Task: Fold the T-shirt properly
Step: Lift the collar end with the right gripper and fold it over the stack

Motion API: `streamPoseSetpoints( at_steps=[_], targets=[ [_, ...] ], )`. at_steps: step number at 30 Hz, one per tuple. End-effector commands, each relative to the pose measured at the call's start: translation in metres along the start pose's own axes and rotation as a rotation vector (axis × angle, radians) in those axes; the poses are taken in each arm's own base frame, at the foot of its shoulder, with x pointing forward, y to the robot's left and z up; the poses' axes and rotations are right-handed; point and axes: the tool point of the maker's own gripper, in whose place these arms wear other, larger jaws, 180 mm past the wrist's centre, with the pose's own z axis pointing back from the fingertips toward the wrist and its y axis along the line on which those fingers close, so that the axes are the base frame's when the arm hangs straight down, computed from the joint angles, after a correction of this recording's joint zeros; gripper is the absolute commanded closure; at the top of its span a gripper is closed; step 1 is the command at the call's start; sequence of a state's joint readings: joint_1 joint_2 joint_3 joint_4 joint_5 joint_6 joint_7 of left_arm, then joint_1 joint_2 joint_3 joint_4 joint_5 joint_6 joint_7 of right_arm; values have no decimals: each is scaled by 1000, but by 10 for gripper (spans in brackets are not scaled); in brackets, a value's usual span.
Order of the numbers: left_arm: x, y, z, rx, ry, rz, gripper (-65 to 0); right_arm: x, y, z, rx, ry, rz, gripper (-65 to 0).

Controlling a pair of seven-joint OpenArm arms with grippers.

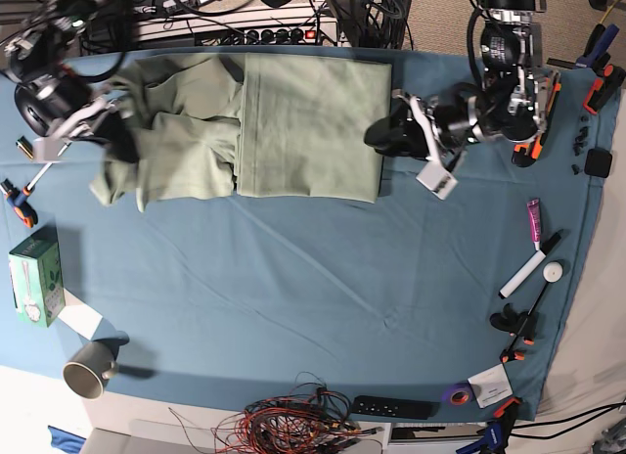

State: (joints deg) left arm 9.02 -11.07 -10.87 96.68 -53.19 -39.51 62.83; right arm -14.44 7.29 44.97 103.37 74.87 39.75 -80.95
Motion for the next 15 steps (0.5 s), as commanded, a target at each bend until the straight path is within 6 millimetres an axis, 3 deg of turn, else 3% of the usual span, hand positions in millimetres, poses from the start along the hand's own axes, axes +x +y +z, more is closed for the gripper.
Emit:
streamPoseSetpoints(
  at_steps=[1,7,11,15],
  targets=[
    [14,1,7,0,-43,-28,-177,6,19,-5,44,-29,30,0],
    [10,15,21,38,-12,-47,-177,-36,104,-63,201,57,70,0],
    [9,18,25,48,-1,-55,-177,-46,134,-96,234,80,163,0],
    [9,18,25,48,1,-56,-177,-55,162,-116,283,121,247,0]
  ],
)
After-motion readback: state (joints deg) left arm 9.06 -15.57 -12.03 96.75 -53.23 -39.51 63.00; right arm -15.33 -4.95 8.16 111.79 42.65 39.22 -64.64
